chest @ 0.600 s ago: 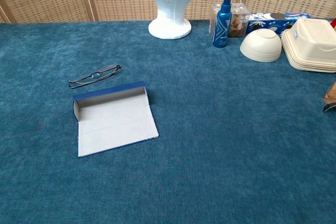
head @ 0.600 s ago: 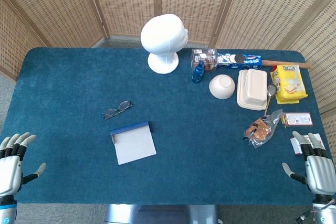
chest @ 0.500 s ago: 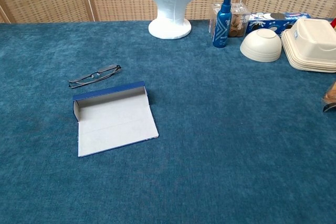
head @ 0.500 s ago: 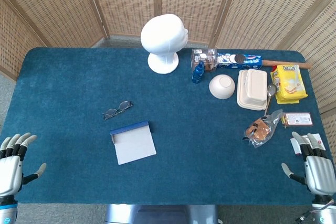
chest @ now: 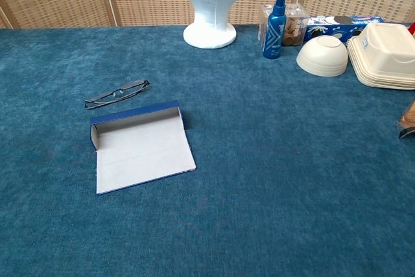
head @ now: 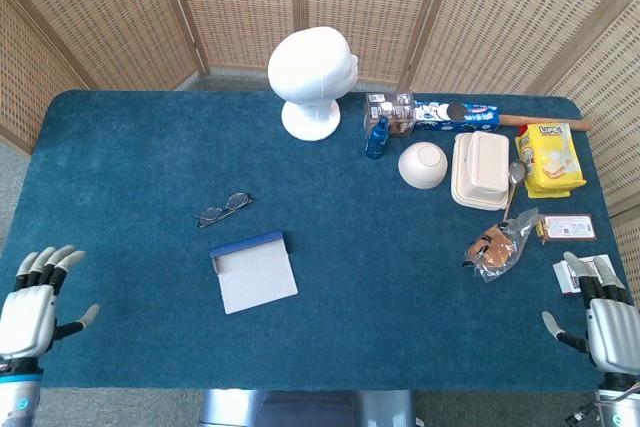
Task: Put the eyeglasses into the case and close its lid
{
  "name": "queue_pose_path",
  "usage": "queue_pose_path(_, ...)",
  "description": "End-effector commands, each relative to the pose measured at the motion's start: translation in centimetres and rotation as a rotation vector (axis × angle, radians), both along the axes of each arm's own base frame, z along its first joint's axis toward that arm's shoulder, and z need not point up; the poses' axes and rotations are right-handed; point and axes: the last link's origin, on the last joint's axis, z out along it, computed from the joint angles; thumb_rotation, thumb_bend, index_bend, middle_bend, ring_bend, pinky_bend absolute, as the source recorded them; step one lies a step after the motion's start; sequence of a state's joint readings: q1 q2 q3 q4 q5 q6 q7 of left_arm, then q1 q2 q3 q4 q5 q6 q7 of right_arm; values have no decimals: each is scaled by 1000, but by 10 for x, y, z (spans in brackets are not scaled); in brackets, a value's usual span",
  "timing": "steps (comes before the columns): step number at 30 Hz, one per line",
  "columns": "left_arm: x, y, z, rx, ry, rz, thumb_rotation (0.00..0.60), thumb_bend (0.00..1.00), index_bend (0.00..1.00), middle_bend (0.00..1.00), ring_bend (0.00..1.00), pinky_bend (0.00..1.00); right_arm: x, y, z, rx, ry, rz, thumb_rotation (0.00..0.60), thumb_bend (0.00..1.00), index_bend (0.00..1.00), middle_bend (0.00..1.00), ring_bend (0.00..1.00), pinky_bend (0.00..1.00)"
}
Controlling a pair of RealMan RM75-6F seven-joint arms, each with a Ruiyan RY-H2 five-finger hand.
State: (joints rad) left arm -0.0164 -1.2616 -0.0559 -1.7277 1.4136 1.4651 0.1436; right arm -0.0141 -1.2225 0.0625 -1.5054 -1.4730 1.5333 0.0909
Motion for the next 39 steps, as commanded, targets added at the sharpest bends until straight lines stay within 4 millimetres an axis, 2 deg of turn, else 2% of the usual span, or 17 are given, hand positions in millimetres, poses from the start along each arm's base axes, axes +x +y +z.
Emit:
queue_pose_path(1, 0, 19, -4, -43, -18, 5, 600, 184, 194, 146, 76, 25, -1, 1, 0, 0, 2, -7, 592, 258, 105, 177, 34, 156)
queue_pose_path(13, 23, 95, -11, -182, -107, 22, 600, 184, 231, 150, 84, 35, -10, 6, 3, -14, 0, -55, 595, 258, 106, 177, 35, 156)
queue_pose_path(22, 50, 150, -29, -327, -160, 33, 600, 186, 260, 146, 80, 42, -16, 12, 8, -33, 1, -79, 593, 258, 105, 177, 34, 156)
queue_pose_path(27, 67, 183, -49, -391, -179, 39, 600, 187, 261, 145, 72, 38, -18, 15, 14, -52, 5, -89, 592, 259, 106, 176, 35, 156)
queue_pose_path(33, 81, 212, -77, -460, -160, 53, 600, 188, 262, 134, 58, 36, -20, 19, 20, -70, 10, -106, 593, 259, 106, 176, 34, 156)
queue_pose_path(39, 91, 225, -102, -509, -147, 63, 600, 198, 276, 134, 57, 39, -20, 22, 24, -89, 15, -111, 593, 258, 106, 176, 34, 156)
